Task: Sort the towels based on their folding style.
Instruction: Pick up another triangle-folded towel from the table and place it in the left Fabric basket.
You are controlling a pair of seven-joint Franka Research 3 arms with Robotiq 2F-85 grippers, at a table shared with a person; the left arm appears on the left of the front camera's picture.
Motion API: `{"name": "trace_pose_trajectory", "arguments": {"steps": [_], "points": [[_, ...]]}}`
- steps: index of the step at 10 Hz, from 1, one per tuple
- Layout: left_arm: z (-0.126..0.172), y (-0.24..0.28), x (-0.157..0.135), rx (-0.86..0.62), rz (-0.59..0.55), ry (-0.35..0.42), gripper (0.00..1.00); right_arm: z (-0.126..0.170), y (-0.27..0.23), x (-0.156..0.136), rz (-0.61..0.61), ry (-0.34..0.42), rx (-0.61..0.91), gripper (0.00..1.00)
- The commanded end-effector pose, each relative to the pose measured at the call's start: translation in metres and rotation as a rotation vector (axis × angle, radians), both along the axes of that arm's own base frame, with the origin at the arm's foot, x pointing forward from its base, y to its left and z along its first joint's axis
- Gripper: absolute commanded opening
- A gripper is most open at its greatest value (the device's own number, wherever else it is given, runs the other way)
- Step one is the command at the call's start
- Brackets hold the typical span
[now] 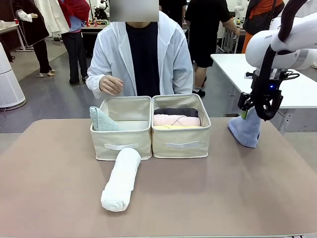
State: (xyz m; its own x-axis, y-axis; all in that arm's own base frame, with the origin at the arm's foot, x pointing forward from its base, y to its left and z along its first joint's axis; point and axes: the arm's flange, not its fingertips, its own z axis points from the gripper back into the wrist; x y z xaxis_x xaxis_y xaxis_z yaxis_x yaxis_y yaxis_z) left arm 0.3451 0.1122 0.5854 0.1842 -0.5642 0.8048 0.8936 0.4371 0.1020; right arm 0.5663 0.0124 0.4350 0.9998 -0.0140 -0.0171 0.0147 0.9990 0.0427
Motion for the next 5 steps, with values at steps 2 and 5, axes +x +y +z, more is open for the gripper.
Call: {"name": "trace_pose_trajectory", "arguments": {"steps": [2,5], "points": [[-0.0008,-0.0009,-0.0004,-0.008,-0.006,-0.004,1.0,0.0022,-0.0034,0.0057,0.031,0.024,0.009,0.0],[-0.0008,-0.0009,-0.0004,-0.008,-0.006,-0.004,1.0,-0.0002,-0.0047,0.0047,0.032,0.035,0.009,0.02]]}}
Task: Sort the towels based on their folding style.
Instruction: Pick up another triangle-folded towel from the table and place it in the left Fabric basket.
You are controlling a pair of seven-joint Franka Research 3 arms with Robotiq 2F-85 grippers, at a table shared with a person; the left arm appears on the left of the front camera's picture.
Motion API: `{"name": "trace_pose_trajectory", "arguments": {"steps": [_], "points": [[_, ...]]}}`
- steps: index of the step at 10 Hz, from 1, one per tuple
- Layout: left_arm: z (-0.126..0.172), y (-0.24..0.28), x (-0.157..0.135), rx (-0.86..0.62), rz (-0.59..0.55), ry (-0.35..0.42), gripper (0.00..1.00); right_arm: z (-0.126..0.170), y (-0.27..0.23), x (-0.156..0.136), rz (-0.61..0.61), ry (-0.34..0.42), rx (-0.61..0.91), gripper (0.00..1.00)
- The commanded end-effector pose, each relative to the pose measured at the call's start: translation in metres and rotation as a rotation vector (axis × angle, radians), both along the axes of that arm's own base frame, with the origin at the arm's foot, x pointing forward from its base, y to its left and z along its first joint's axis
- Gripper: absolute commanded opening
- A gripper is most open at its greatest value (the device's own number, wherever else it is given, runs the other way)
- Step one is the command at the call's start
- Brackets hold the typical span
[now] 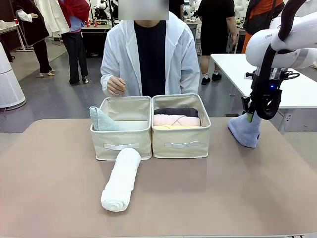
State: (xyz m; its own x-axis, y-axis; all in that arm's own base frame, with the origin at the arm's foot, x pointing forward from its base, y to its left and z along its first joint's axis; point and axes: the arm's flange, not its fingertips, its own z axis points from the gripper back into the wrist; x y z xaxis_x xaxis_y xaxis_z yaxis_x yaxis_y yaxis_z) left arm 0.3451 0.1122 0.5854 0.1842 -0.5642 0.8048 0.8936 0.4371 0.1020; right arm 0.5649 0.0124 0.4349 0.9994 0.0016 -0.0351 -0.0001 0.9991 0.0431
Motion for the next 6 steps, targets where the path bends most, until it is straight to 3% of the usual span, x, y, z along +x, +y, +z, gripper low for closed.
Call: {"name": "trace_pose_trajectory", "arguments": {"steps": [1,4,6], "points": [[-0.001,-0.001,0.0,-0.008,-0.006,-0.004,1.0,-0.001,-0.005,0.006,0.016,0.02,0.007,0.0],[-0.001,-0.001,0.0,-0.008,-0.006,-0.004,1.0,0.001,-0.005,0.005,0.012,0.014,0.0,0.0],[-0.001,-0.001,0.0,-0.008,-0.006,-0.004,1.0,0.019,-0.002,-0.007,0.019,0.021,-0.005,0.0]]}}
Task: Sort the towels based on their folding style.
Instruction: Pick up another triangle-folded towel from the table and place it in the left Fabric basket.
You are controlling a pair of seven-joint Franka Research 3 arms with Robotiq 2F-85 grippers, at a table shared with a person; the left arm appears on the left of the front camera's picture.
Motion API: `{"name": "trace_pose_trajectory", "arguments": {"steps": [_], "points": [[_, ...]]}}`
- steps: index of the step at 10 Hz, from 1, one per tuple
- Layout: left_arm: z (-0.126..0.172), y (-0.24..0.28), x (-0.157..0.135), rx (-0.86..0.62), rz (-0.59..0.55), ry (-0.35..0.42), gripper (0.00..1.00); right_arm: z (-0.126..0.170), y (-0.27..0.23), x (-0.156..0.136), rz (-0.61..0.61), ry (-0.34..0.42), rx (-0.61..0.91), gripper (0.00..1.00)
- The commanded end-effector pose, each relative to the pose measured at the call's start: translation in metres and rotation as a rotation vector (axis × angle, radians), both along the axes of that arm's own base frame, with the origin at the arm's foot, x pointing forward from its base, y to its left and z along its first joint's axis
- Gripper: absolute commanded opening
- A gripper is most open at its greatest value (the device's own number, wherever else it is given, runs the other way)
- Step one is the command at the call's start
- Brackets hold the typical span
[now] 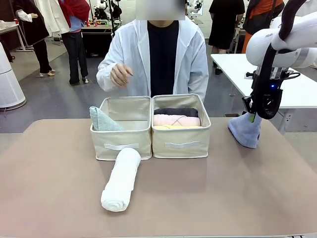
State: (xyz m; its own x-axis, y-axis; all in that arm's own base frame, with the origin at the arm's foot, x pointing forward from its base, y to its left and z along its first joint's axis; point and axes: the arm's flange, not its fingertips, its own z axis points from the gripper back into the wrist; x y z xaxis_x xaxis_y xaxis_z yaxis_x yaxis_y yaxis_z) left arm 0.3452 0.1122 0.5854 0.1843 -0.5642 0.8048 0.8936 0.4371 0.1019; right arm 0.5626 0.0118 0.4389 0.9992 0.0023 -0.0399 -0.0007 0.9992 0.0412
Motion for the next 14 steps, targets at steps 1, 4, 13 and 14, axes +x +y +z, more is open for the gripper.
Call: {"name": "trace_pose_trajectory", "arguments": {"steps": [1,4,13,14], "points": [[-0.001,-0.001,0.0,-0.008,-0.006,-0.004,1.0,0.04,0.004,-0.019,0.038,0.017,-0.024,0.0],[-0.001,-0.001,0.0,-0.008,-0.006,-0.004,1.0,0.147,0.02,-0.09,0.045,0.03,-0.084,0.0],[-0.001,-0.001,0.0,-0.008,-0.006,-0.004,1.0,0.241,0.03,-0.174,0.081,-0.036,-0.066,0.0],[-0.001,-0.001,0.0,-0.008,-0.006,-0.004,1.0,0.244,0.031,-0.18,0.083,-0.041,-0.066,0.18]]}}
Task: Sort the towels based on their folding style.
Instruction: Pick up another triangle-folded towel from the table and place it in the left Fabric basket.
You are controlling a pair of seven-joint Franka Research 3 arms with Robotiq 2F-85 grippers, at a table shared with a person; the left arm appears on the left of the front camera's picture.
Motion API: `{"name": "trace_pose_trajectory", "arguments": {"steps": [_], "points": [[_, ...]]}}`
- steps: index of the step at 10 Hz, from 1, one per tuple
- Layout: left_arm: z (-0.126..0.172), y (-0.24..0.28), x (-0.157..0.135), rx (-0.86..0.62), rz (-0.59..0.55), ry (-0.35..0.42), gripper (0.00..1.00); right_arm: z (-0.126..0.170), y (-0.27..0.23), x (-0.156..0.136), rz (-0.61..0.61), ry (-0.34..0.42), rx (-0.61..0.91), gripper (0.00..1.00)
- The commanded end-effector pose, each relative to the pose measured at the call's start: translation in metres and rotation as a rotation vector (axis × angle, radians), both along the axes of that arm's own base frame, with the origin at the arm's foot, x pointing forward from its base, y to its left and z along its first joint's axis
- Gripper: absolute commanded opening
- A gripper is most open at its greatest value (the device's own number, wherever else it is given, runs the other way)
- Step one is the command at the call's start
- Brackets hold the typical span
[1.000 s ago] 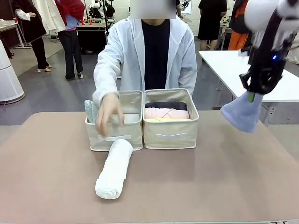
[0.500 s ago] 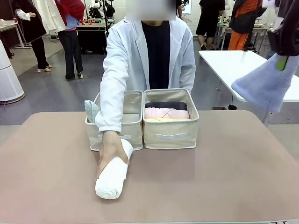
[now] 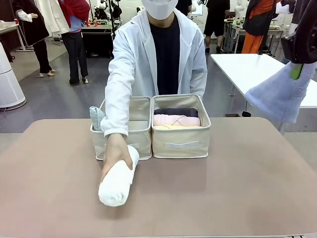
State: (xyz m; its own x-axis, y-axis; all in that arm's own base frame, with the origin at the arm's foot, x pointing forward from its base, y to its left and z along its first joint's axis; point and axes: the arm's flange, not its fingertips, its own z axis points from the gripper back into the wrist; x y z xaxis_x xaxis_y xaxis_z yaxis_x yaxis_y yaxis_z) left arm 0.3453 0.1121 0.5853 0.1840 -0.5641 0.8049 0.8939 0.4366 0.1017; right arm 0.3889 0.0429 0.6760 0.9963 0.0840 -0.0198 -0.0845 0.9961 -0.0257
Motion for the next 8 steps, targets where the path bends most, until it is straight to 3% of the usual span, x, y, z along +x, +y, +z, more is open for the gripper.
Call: {"name": "trace_pose_trajectory", "arguments": {"steps": [1,3,6,7,8], "points": [[-0.001,-0.001,-0.001,-0.008,-0.006,-0.004,1.0,0.01,0.021,0.005,0.129,0.015,0.015,0.18],[-0.001,-0.001,-0.001,-0.008,-0.006,-0.004,1.0,0.014,0.068,0.029,0.307,0.044,0.01,0.18],[-0.001,-0.001,-0.001,-0.008,-0.006,-0.004,1.0,0.004,0.091,0.042,0.391,0.061,0.048,0.18],[-0.001,-0.001,-0.001,-0.008,-0.006,-0.004,1.0,0.003,0.073,0.03,0.331,0.069,0.022,0.18],[-0.001,-0.001,-0.001,-0.008,-0.006,-0.004,1.0,0.003,0.03,-0.011,0.225,0.111,-0.028,0.18]]}}
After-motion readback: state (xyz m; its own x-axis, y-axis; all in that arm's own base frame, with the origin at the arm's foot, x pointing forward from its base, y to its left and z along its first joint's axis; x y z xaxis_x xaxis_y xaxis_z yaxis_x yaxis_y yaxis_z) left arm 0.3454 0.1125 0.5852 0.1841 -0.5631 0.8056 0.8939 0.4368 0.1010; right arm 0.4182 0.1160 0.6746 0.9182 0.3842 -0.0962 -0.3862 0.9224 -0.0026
